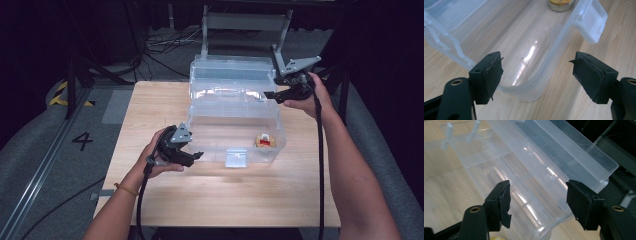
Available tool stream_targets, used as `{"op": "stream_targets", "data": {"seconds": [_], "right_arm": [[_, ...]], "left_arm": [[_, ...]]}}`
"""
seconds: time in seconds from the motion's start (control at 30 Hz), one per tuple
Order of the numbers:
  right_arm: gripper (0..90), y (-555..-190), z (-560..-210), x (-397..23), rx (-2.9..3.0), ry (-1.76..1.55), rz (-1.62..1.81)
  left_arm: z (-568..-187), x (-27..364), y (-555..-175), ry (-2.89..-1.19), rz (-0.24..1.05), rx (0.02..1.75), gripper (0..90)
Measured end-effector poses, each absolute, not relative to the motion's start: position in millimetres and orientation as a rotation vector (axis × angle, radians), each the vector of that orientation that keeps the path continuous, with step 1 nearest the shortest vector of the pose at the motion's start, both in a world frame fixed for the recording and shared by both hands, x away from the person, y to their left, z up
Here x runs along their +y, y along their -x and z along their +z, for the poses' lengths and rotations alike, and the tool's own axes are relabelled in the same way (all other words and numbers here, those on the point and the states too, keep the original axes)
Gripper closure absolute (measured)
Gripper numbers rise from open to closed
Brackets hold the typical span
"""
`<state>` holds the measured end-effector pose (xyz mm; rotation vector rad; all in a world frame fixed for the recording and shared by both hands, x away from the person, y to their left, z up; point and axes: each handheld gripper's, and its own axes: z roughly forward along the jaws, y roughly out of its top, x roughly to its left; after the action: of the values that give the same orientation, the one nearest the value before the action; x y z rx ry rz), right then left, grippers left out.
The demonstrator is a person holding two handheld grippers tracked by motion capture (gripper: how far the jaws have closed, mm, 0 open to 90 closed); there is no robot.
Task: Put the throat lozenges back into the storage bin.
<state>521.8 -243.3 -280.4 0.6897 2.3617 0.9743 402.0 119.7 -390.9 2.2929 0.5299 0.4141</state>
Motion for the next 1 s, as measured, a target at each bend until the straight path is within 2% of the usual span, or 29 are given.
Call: {"op": "stream_targets", "data": {"seconds": [0.17, 0.23, 0.27, 0.3, 0.47, 0.53, 0.57, 0.77, 1.0], "right_arm": [[38.5, -540.0, -283.4, -228.3, 2.399, -0.691, 0.946], [40.6, -544.5, -286.1, -224.4, 2.405, -0.685, 0.922], [47.8, -550.0, -289.3, -221.2, 2.434, -0.685, 0.908], [48.6, -553.2, -291.6, -219.0, 2.448, -0.689, 0.893], [52.0, -567.8, -299.7, -210.5, 2.479, -0.691, 0.856], [52.8, -569.8, -301.3, -209.1, 2.485, -0.681, 0.837], [56.5, -572.1, -303.8, -207.3, 2.492, -0.672, 0.804], [65.4, -576.1, -304.4, -204.2, 2.528, -0.633, 0.769], [73.0, -574.0, -298.0, -188.8, 2.573, -0.544, 0.627]], "left_arm": [[-392.4, 103.7, -413.3, -2.387, 0.374, 0.498, 27.7], [-394.1, 98.9, -417.0, -2.423, 0.355, 0.482, 31.5], [-395.0, 97.2, -418.5, -2.439, 0.337, 0.477, 33.3], [-397.4, 94.8, -420.4, -2.459, 0.325, 0.475, 39.0], [-405.1, 89.4, -426.4, -2.496, 0.302, 0.454, 49.4], [-407.6, 85.6, -429.6, -2.541, 0.298, 0.425, 50.7], [-408.3, 83.8, -430.5, -2.568, 0.298, 0.413, 54.1], [-405.4, 75.5, -432.3, -2.668, 0.254, 0.306, 74.7], [-405.3, 71.7, -430.9, -2.677, 0.260, 0.347, 75.5]]}}
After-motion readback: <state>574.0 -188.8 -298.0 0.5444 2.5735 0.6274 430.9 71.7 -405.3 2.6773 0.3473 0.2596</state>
